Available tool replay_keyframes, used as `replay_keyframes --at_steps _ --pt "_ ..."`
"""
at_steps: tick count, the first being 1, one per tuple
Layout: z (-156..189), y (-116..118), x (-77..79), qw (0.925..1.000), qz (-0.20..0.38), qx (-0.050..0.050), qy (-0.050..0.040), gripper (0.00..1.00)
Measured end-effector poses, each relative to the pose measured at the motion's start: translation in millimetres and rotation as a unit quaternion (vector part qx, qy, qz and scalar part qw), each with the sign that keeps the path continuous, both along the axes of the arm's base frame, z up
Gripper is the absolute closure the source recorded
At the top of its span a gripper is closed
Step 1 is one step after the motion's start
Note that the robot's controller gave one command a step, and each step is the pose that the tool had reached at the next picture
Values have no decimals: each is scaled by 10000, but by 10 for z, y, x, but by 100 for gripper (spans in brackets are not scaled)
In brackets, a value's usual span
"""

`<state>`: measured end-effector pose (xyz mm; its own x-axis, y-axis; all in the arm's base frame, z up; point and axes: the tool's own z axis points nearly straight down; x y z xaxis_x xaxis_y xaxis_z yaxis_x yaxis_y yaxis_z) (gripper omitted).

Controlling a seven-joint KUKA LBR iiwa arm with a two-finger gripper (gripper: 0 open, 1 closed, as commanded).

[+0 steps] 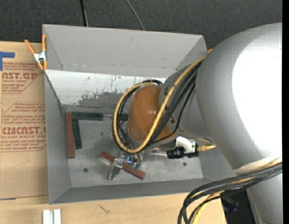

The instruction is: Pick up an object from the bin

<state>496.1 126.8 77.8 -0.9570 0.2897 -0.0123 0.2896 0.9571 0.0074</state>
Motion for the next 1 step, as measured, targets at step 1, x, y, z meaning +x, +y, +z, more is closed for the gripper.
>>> replay_keyframes --at_steps 1 --pt "-14 42 -3 10000 -99 5 6 100"
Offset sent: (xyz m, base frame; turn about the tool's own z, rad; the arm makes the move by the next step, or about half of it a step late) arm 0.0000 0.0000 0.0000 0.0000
